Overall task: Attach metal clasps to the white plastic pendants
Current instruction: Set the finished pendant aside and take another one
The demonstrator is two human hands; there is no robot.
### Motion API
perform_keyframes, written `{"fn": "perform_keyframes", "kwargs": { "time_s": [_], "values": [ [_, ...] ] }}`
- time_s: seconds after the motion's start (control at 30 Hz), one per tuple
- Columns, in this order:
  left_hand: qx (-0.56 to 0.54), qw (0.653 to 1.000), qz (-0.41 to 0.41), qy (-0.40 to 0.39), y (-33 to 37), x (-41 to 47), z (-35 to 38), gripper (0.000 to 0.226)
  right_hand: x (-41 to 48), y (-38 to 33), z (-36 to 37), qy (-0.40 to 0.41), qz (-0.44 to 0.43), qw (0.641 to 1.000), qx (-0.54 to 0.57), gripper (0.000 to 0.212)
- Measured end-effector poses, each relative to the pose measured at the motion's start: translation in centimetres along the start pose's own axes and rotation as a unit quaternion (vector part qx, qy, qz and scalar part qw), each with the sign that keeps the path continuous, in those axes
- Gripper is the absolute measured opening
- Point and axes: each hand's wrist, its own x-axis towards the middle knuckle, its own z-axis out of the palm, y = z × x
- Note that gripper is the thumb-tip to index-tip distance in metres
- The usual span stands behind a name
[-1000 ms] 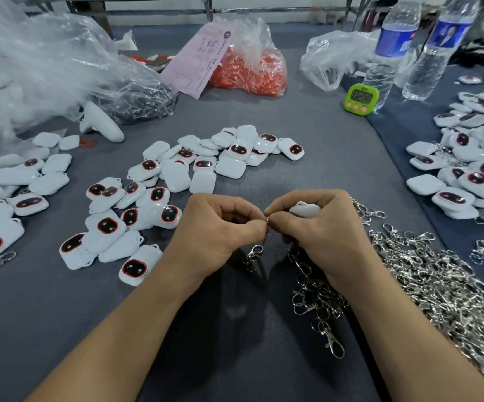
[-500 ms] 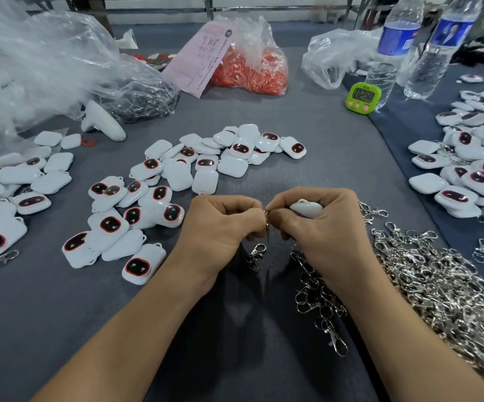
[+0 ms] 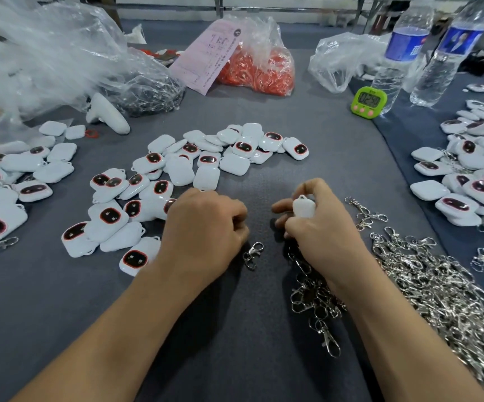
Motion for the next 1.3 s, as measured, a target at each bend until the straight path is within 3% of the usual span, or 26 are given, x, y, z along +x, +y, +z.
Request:
{"fn": "perform_keyframes", "kwargs": {
  "time_s": [0.17,0.37,0.57,0.73,0.93,1.3],
  "values": [
    [-0.027,0.999,0.02,-0.029,0.0,0.3,0.4,0.007,0.2,0.5,-0.4,0.058,-0.063,0.978,-0.189,0.031],
    [-0.059,0.995,0.065,-0.039,-0.4,0.3,0.8,0.01,0.2,0.5,-0.3,0.075,-0.043,0.991,-0.1,0.027],
    [-0.081,0.992,0.082,-0.051,-0.5,0.4,0.8,0.005,0.3,0.6,0.2,0.07,-0.049,0.99,-0.11,0.013],
    [-0.109,0.988,0.086,-0.067,-0.2,0.4,0.5,0.007,0.2,0.7,-0.1,0.06,-0.058,0.991,-0.106,0.023],
    [-0.151,0.982,0.061,-0.098,-0.1,0.3,0.6,0.009,-0.1,0.6,-0.6,0.02,-0.072,0.994,-0.084,0.02],
    [-0.115,0.99,0.061,-0.051,0.3,-0.1,0.7,0.003,-0.2,0.5,-0.9,-0.009,-0.085,0.99,-0.111,0.02]
  ]
}}
